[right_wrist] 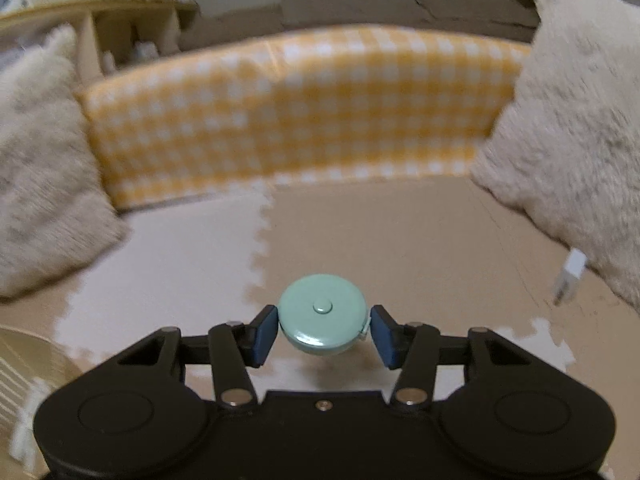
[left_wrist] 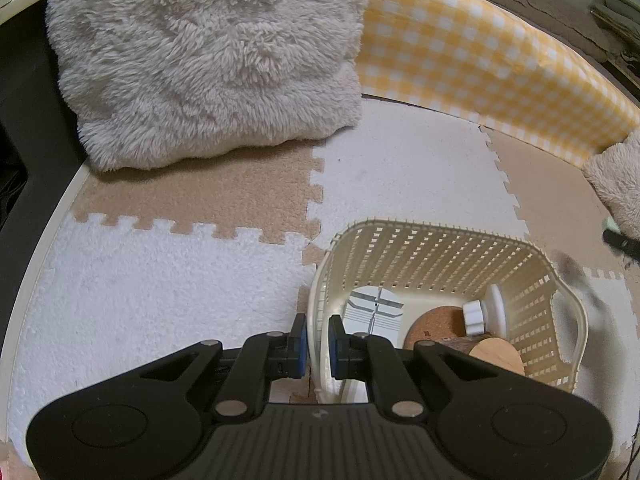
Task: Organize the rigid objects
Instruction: 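Carry the mint-green tape measure into the basket and open the right gripper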
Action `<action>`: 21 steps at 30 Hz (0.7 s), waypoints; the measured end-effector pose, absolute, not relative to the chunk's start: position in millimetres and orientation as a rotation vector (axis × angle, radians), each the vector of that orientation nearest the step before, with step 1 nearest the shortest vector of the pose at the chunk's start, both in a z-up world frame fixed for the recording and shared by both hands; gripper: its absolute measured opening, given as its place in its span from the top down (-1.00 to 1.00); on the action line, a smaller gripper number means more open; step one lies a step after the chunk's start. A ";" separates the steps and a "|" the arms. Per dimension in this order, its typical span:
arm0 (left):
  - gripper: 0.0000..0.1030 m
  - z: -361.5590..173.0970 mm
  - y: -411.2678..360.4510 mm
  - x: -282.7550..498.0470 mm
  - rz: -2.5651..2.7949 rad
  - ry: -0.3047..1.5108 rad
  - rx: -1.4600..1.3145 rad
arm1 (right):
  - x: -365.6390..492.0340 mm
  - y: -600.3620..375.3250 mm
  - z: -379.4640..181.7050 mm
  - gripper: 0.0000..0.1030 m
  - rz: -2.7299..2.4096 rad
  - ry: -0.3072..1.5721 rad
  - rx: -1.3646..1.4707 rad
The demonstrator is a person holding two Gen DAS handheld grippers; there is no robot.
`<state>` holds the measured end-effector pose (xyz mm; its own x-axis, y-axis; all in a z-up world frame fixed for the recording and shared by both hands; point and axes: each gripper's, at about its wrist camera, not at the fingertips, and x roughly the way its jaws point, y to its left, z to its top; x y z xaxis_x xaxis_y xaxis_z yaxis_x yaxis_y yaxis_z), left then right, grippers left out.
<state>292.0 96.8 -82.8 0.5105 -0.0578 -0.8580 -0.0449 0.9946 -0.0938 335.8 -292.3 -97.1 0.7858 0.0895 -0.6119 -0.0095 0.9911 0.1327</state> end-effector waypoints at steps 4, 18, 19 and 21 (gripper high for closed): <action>0.80 -82.7 96.9 291.9 -0.008 1.035 -0.108 | 324.5 -274.8 -72.1 0.00 0.130 0.612 0.136; 0.80 -82.6 96.7 290.8 -0.007 1.035 -0.108 | 289.3 -177.7 -44.0 -0.01 0.481 0.618 0.083; 0.80 -82.5 96.5 290.3 -0.006 1.035 -0.107 | 288.6 -172.5 -45.9 0.00 0.496 0.629 0.079; 0.80 -82.3 96.5 289.7 -0.006 1.035 -0.107 | 289.3 -159.8 -50.2 -0.01 0.527 0.655 0.063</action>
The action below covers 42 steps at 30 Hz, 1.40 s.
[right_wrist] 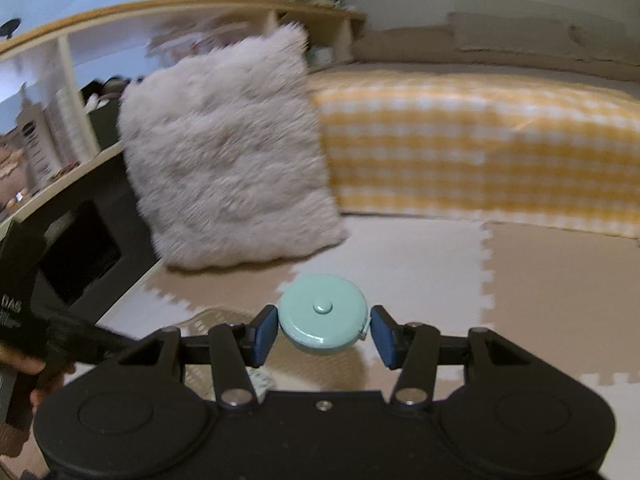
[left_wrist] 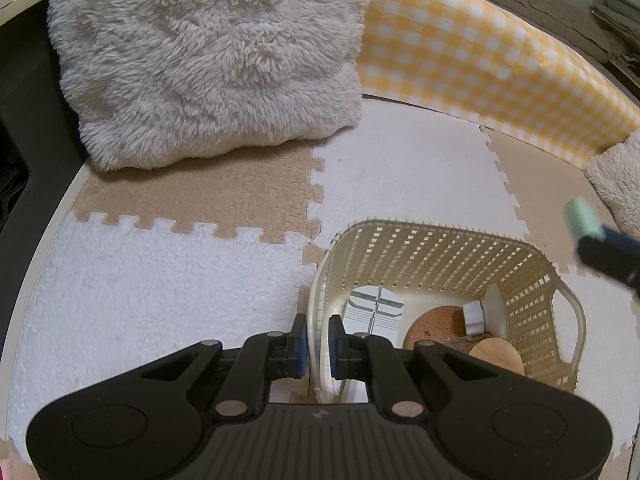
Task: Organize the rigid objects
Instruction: 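Carry the mint-green tape measure into the basket and open the right gripper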
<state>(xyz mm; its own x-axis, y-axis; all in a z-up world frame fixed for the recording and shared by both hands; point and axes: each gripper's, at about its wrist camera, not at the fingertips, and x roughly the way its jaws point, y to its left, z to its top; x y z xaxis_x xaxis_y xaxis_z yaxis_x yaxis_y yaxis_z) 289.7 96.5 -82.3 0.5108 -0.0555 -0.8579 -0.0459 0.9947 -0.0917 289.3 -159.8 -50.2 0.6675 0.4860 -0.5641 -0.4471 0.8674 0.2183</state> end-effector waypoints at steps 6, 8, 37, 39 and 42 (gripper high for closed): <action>0.80 -82.2 96.6 289.8 -0.006 1.035 -0.109 | 291.8 -126.4 -68.0 0.00 0.588 0.748 0.002; 0.80 -81.6 96.5 289.4 -0.006 1.035 -0.110 | 291.5 -116.8 -75.0 0.00 0.599 0.780 -0.034; 0.80 -81.2 99.4 290.8 -0.013 1.035 -0.136 | 322.6 -72.2 -117.2 -0.06 0.524 0.981 -0.196; 0.80 -81.3 99.2 290.7 -0.012 1.035 -0.135 | 323.1 -74.1 -117.0 -0.15 0.526 0.986 -0.165; 0.80 -81.3 99.5 290.8 -0.013 1.035 -0.136 | 322.2 -74.9 -116.4 -0.17 0.526 0.988 -0.153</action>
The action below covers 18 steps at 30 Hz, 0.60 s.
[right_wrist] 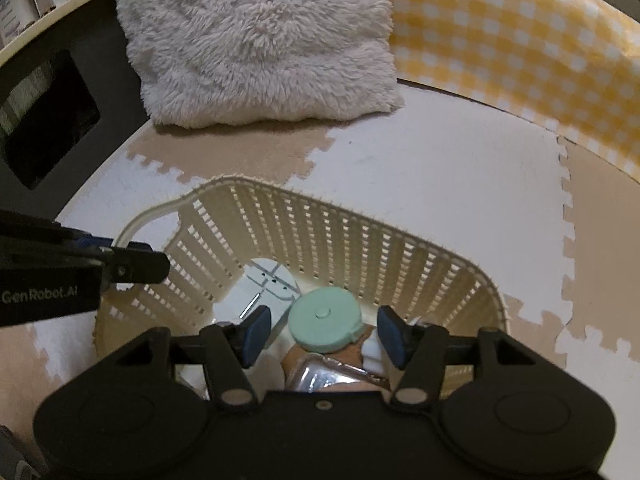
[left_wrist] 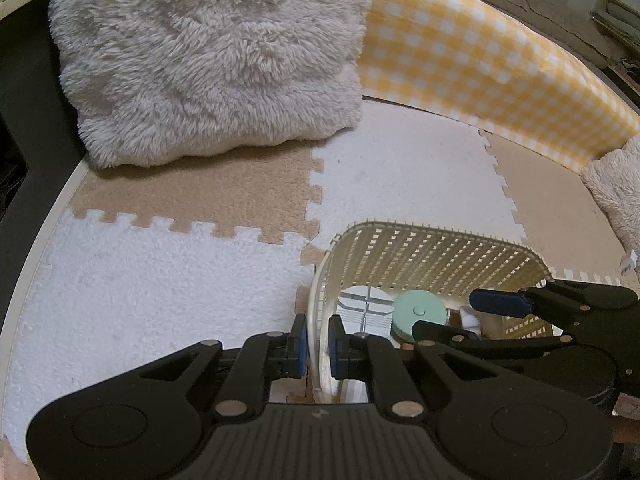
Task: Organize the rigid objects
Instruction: 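Carry the mint-green tape measure into the basket and open the right gripper, then move the right gripper to the white plug adapter and grasp it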
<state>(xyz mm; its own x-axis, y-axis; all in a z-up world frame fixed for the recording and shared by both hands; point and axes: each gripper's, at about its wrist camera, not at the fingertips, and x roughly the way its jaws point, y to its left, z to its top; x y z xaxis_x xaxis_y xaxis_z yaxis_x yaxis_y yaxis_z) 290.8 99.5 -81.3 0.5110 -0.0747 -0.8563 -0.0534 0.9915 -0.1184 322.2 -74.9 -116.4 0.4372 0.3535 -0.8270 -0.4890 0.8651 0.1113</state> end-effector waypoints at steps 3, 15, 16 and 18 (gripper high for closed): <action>0.80 -81.3 99.5 290.8 -0.013 1.035 -0.135 | 320.1 -74.3 -116.6 -0.18 0.529 0.992 -0.156; 0.80 -81.1 99.7 290.5 -0.013 1.035 -0.137 | 311.3 -75.4 -104.9 -0.46 0.552 0.983 -0.125; 0.80 -81.1 99.6 290.5 -0.014 1.035 -0.137 | 310.0 -76.4 -100.9 -0.53 0.557 0.974 -0.112; 0.80 -81.1 99.6 290.5 -0.014 1.035 -0.137 | 307.8 -79.3 -92.4 -0.77 0.548 0.958 -0.099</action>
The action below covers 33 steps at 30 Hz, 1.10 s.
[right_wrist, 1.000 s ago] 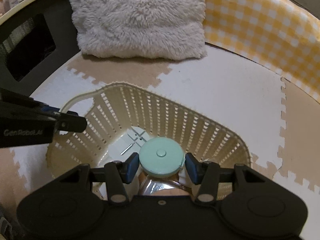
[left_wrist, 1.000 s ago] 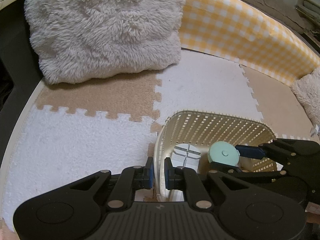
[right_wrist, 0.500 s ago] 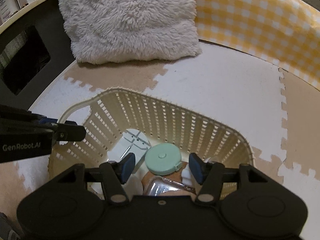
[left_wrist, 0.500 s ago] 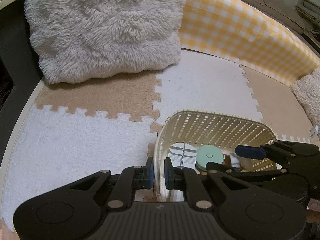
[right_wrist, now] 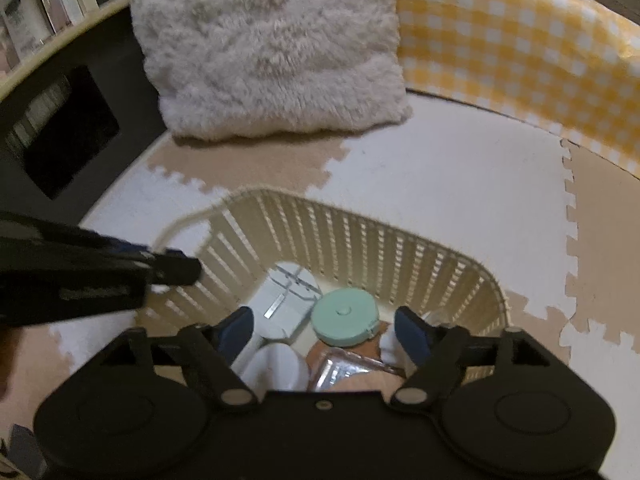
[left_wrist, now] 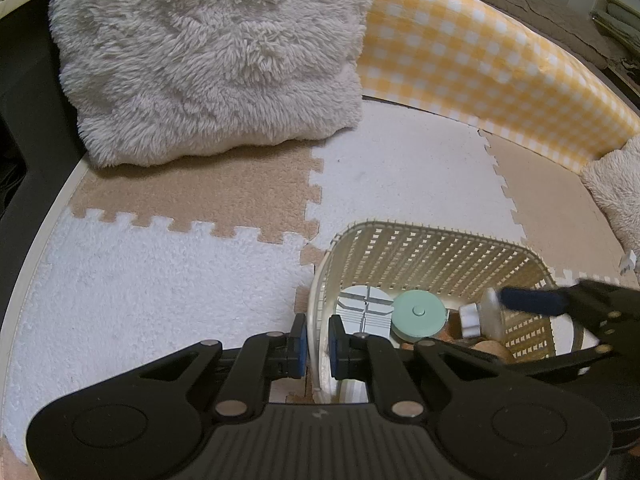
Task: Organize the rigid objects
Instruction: 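Move the right gripper to the white plug adapter and grasp it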
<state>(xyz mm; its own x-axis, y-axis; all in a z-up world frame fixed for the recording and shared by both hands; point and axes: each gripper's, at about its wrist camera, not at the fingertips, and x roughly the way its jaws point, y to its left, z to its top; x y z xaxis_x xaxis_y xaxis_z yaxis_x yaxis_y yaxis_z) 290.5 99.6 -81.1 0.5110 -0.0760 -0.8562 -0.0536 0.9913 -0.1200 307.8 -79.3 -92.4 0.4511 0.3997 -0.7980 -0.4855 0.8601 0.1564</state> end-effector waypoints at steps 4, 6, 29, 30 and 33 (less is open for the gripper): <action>0.80 -81.6 99.6 290.5 -0.014 1.036 -0.140 | 303.0 -91.3 -75.6 -0.85 0.549 0.924 -0.080; 0.80 -81.5 99.6 290.6 -0.014 1.036 -0.139 | 299.4 -100.1 -66.2 -0.89 0.542 0.902 -0.077; 0.80 -80.9 99.1 289.9 -0.010 1.036 -0.117 | 302.1 -296.0 -29.5 -1.00 0.103 0.648 0.000; 0.80 -80.9 98.9 290.0 -0.009 1.036 -0.116 | 304.4 -309.9 -34.2 -1.00 0.063 0.644 0.011; 0.80 -80.9 98.3 290.1 -0.009 1.036 -0.118 | 311.2 -346.4 -51.1 -1.00 -0.061 0.631 0.039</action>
<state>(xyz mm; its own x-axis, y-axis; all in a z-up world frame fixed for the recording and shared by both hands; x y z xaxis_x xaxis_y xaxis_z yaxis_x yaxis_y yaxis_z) 290.1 98.3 -80.9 0.5100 -0.0629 -0.8578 -0.0483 0.9937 -0.1016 311.2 -346.4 -51.1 0.8055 -0.0447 -0.5909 0.0686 0.9975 0.0181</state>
